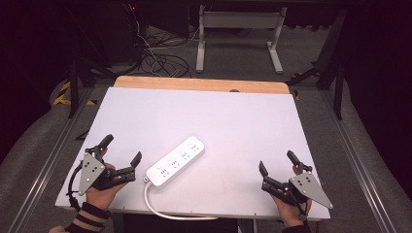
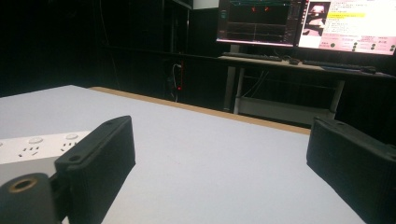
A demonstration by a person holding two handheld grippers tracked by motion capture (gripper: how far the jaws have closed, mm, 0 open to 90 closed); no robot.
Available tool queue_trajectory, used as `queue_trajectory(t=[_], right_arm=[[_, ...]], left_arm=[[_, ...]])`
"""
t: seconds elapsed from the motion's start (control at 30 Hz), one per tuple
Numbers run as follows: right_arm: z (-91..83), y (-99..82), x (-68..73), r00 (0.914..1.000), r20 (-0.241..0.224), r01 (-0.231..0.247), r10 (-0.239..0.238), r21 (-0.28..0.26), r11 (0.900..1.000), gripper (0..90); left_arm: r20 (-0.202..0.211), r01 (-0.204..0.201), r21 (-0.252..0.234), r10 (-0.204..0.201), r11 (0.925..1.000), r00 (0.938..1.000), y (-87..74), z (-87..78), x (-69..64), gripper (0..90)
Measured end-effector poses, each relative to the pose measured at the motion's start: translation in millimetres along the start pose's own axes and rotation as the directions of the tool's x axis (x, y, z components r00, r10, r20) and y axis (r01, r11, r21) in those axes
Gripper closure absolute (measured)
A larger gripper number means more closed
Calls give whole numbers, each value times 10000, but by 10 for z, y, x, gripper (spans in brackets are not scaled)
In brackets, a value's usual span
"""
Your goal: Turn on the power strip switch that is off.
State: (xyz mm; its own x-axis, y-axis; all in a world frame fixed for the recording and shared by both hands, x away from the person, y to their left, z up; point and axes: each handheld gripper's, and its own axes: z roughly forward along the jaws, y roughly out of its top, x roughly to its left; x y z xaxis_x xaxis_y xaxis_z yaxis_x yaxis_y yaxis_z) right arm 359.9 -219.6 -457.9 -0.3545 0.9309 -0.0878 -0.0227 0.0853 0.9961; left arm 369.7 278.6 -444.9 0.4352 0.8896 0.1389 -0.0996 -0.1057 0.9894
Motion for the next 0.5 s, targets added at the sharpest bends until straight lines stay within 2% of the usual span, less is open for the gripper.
queue_trajectory(t=[0.5], right_arm=[[-2, 6, 9, 10000, -18, -21, 21, -27, 10000, 84]], left_arm=[[-53, 177, -11, -177, 9998, 9998, -6, -35, 13, 9]])
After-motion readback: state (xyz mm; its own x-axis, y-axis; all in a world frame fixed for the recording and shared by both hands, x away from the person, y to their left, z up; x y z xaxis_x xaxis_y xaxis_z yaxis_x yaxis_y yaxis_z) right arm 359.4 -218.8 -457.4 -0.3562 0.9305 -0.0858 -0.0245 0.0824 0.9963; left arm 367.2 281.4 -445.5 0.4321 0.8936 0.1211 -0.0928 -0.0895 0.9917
